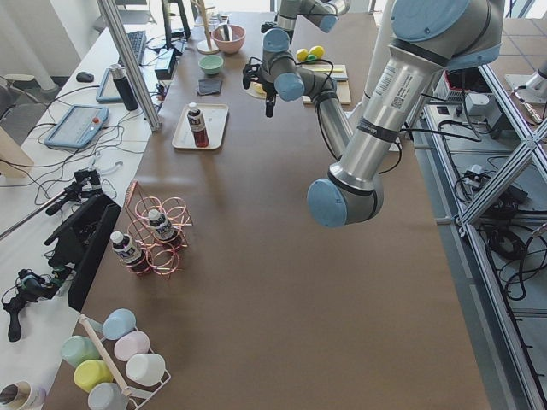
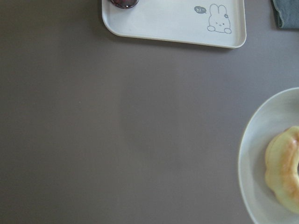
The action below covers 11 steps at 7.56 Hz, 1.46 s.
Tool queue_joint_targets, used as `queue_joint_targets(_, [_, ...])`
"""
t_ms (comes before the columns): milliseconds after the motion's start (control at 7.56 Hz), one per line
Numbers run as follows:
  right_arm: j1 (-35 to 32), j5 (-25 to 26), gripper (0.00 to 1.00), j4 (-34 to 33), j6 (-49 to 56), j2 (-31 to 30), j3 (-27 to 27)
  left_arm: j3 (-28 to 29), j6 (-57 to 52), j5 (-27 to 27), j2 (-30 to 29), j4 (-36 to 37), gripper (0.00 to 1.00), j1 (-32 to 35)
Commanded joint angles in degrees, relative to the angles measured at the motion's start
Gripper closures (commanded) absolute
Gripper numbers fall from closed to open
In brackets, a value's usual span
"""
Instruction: Place donut on tray
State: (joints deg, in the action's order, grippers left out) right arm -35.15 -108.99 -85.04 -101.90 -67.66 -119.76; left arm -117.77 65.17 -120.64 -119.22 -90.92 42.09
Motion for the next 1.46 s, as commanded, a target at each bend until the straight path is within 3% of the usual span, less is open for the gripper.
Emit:
queue_joint_targets(0, [-7.53, -0.17, 1.00, 0.05, -2.85, 7.86, 13.43, -0.79, -7.68, -4.60, 4.51, -0.13, 0.02, 6.15])
queue_joint_targets(132, [-9.04, -0.35, 1.00, 1.18, -4.61, 10.60, 19.24, -1.06, -7.78, -4.61, 4.95, -0.22, 0.02, 6.51])
queue_joint_targets(265, [-9.93, -0.44, 1.00, 6.68, -7.06, 14.89, 28.70, -2.36, -7.78, -4.61, 6.00, -0.14, 0.02, 6.51])
queue_joint_targets(529, [-9.94, -0.18, 1.00, 21.60, -10.94, 25.25, 51.62, -4.83, -7.69, -4.61, 8.29, -0.13, 0.02, 6.51])
queue_joint_targets(926, [-8.80, 1.05, 1.00, 29.73, -12.18, 30.48, 64.09, -6.24, -7.34, -4.52, 9.79, -0.13, 0.02, 6.42])
queue_joint_targets(1191, [-7.66, 2.71, 0.66, 30.20, -11.14, 30.40, 63.95, -6.24, -7.51, -4.60, 9.79, -0.13, 0.02, 6.42])
queue_joint_targets(1324, [-7.30, 4.29, 0.04, 30.20, -9.82, 30.31, 63.69, -6.07, -7.69, -4.61, 9.79, -0.13, 0.02, 6.34])
